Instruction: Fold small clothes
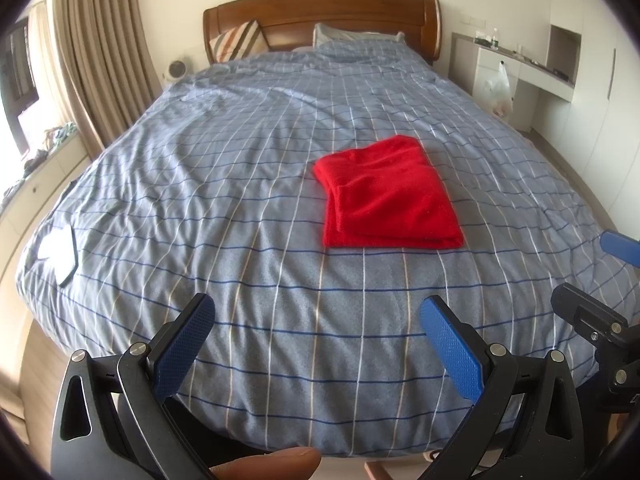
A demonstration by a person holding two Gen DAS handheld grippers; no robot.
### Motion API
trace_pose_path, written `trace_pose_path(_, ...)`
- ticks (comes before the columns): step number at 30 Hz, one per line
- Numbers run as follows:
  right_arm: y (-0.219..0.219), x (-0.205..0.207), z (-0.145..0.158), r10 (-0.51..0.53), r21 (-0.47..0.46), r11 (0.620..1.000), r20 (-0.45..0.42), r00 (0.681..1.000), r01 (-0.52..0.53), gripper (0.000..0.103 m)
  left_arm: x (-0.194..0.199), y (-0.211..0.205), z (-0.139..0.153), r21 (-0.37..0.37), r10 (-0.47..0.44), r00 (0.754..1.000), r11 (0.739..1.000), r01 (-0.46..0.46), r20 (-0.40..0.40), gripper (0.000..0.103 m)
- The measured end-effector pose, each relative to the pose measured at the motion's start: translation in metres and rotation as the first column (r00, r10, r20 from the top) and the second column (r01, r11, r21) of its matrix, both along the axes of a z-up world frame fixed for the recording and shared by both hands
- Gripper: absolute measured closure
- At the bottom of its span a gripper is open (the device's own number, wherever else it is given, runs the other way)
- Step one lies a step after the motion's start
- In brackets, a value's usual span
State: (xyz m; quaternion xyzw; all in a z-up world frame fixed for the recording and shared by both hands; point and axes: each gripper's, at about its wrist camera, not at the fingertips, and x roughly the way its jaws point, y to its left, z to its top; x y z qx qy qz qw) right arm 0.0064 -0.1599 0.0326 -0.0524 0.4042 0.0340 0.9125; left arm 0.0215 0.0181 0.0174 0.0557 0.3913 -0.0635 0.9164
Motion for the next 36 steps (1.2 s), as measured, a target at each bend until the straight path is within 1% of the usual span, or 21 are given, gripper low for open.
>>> trace_pose_path(9,0.001,0.0,0.001,-0.001,0.004,1.0,-0.001,1.0,0.001,0.001,0.0,-0.001,0.003,-0.009,-0.004,1.0,1.0,0.004,0.0,0.0)
trace_pose_path(15,0.005,-0.003,0.003,0.004,0.009,1.0,0.001,1.0,-0.004,0.001,-0.002,0.001,0.007,0.0,0.011,1.0,1.0,-0.011,0.027,0.0)
trace_pose_path(23,0.006,-0.006,0.005,0.003,0.012,1.0,-0.005,1.0,-0.003,0.001,-0.002,0.007,0.01,-0.022,0.014,0.999,1.0,-0.013,0.033,0.0)
trace_pose_path(30,0.005,-0.006,0.005,0.001,0.014,1.0,-0.01,1.0,-0.001,0.001,-0.003,0.008,0.01,-0.026,0.013,0.999,1.0,-0.012,0.032,0.0)
trace_pose_path(36,0.003,-0.004,0.005,0.002,0.018,1.0,-0.002,1.0,-0.002,0.001,-0.003,0.006,0.014,-0.002,0.031,0.998,1.0,-0.031,0.054,0.0)
